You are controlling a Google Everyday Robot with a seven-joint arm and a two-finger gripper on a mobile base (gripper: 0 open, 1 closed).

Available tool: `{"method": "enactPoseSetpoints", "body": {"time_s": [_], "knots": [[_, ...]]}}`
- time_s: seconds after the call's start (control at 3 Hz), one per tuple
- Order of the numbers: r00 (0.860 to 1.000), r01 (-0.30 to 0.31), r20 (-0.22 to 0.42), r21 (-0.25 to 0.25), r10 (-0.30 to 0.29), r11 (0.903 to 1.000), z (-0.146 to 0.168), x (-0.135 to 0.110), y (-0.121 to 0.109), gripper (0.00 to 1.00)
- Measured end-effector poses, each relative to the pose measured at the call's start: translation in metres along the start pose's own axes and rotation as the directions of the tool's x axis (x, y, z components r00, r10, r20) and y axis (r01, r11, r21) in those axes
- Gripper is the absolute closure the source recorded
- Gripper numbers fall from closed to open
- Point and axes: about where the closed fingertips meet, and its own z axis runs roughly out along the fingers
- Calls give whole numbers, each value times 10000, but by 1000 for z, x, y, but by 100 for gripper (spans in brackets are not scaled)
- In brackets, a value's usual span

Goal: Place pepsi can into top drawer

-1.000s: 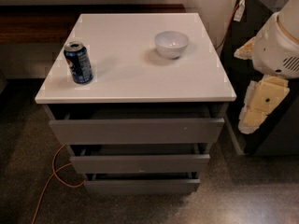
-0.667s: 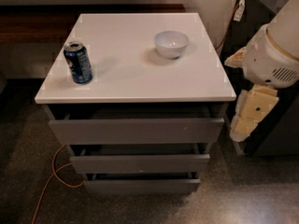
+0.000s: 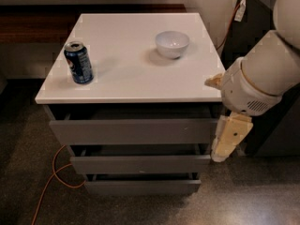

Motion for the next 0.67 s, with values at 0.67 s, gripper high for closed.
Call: {"method": "enactPoseSetpoints", "body": {"time_s": [0.67], "knots": [[9967, 769, 248, 89, -771, 9970, 58, 0, 6, 0]]}}
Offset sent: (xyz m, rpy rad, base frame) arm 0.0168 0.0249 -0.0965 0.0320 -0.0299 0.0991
